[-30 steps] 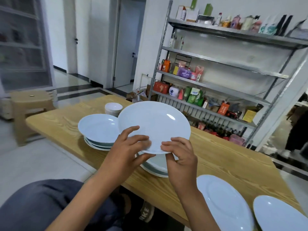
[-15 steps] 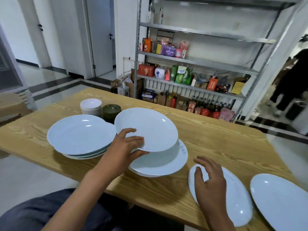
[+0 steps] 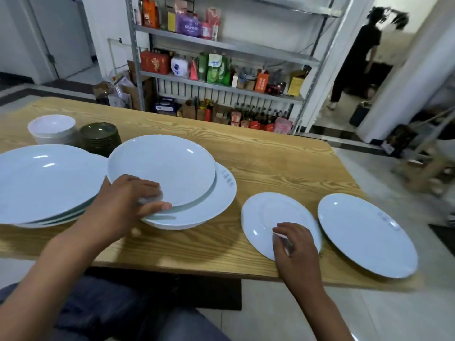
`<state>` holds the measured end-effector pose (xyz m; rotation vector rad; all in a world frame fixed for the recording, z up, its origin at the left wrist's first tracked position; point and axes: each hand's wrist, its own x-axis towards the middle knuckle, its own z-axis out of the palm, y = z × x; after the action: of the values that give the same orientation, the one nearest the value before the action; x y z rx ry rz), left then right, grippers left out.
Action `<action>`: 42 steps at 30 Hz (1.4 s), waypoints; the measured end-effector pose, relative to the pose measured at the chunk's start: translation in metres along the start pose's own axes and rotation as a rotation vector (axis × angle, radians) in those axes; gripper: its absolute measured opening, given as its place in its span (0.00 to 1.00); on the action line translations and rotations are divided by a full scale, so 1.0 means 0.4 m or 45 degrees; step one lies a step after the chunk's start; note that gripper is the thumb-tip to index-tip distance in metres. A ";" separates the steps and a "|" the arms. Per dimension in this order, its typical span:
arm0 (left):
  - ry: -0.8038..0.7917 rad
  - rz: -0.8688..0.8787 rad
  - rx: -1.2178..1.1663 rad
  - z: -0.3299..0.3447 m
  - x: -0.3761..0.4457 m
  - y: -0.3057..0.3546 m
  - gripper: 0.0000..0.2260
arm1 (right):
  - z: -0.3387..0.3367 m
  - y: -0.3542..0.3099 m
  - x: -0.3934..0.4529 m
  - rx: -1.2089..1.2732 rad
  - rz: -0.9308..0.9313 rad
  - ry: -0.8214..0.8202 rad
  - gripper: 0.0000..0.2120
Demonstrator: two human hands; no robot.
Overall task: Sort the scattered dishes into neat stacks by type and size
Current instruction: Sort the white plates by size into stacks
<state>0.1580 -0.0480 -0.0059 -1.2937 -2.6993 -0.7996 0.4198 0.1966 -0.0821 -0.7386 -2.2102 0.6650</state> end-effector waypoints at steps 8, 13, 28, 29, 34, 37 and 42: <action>0.110 0.193 0.208 0.015 -0.036 0.082 0.28 | -0.007 -0.024 -0.003 -0.339 0.051 -0.341 0.34; 0.322 0.610 -0.068 0.071 -0.081 0.207 0.17 | -0.001 -0.038 -0.004 -0.466 -0.029 -0.547 0.44; 0.634 0.694 -0.104 0.195 -0.111 0.298 0.09 | -0.041 -0.008 -0.097 -0.605 -0.295 -0.539 0.39; 0.629 0.690 -0.114 0.195 -0.111 0.299 0.09 | -0.042 -0.007 -0.101 -0.592 -0.308 -0.529 0.38; 0.620 0.679 -0.202 0.188 -0.117 0.313 0.11 | -0.072 -0.017 -0.092 -0.481 -0.388 -0.445 0.31; 0.635 0.719 -0.204 0.171 -0.114 0.324 0.10 | -0.092 -0.033 -0.056 -0.360 -0.330 -0.194 0.31; 0.618 0.711 -0.243 0.127 -0.109 0.344 0.11 | -0.132 -0.062 0.029 -0.136 -0.006 0.055 0.27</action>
<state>0.2968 0.0159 -0.0017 -1.5337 -1.8045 -1.1209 0.4449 0.1993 -0.0283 -0.7938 -2.2208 0.5268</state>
